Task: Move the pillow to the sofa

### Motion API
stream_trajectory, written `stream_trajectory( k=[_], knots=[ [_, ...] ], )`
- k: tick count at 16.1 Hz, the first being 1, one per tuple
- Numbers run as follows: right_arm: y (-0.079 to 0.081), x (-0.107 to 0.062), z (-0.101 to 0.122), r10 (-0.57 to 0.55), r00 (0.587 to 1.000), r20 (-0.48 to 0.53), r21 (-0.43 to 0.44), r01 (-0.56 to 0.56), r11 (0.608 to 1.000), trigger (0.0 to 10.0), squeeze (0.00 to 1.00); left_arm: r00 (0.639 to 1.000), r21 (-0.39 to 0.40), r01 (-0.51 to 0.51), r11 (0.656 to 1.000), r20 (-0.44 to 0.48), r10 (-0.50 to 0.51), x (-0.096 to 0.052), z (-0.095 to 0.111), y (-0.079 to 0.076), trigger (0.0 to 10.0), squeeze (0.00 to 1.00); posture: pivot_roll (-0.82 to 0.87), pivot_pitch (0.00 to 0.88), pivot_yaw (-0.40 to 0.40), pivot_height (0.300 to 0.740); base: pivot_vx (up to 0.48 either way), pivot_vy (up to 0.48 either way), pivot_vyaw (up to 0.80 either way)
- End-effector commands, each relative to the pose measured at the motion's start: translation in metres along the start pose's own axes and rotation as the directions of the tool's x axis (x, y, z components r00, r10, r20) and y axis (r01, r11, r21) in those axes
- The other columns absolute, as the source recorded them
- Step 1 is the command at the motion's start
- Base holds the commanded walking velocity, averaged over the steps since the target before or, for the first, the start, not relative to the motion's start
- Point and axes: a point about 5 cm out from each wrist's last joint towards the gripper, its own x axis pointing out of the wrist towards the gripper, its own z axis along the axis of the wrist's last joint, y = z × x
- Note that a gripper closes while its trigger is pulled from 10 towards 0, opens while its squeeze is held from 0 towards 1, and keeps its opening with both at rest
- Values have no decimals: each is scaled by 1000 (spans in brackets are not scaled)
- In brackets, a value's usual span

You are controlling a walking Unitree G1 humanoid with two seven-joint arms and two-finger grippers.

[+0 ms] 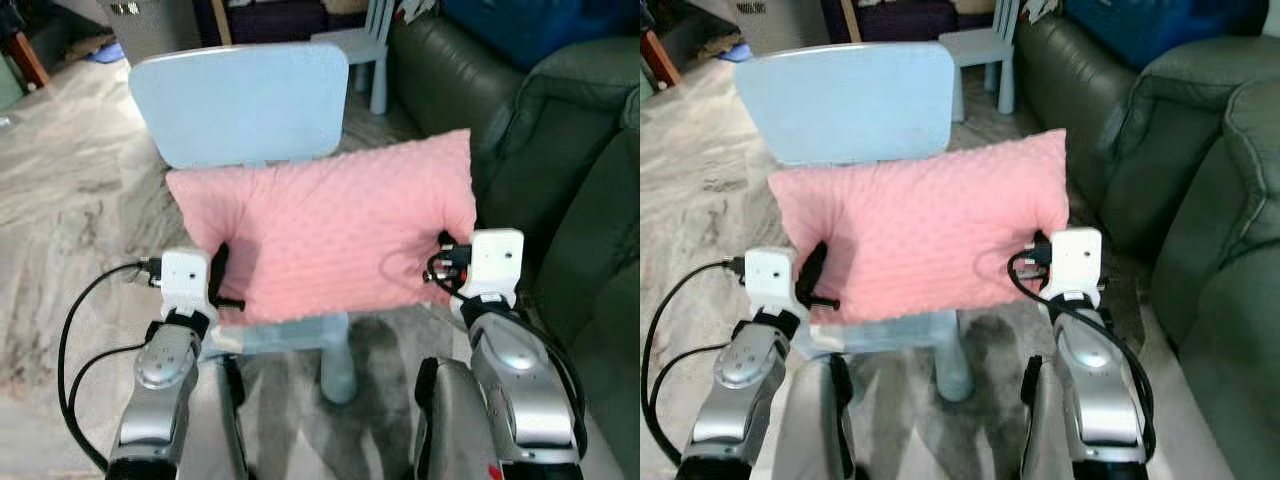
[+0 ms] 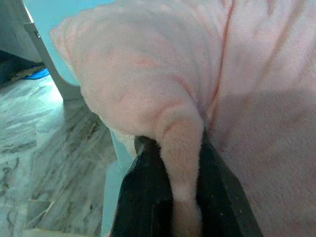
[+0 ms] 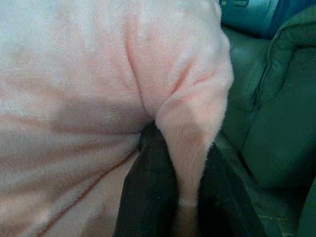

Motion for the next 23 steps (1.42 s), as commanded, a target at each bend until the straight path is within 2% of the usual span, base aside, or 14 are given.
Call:
stream_trajectory(
  k=[1, 8, 14, 23],
  knots=[
    [-7, 2, 5, -39, 999, 18, 3, 39, 999, 10000, 0, 1000, 16, -26, 1000, 6, 25, 0, 1, 7, 10000, 0, -53, 0, 63, 496, 0, 0, 0],
    [-9, 2, 8, -44, 999, 26, -1, 44, 999, 10000, 0, 1000, 9, -18, 1000, 6, 18, 3, 0, 4, 10000, 0, -70, 0, 65, 569, 0, 0, 0],
    [-12, 3, 12, -57, 998, 36, -3, 57, 998, 10000, 0, 1000, 5, -8, 1000, 4, 8, 6, -1, 2, 10000, 0, -76, 0, 65, 656, 0, 0, 0],
    [-16, 6, 15, -68, 997, 46, -8, 69, 998, 10000, 0, 1000, 0, -4, 1000, 15, 4, 10, 0, -2, 10000, 0, -89, 0, 67, 740, 0, 0, 0]
  ],
)
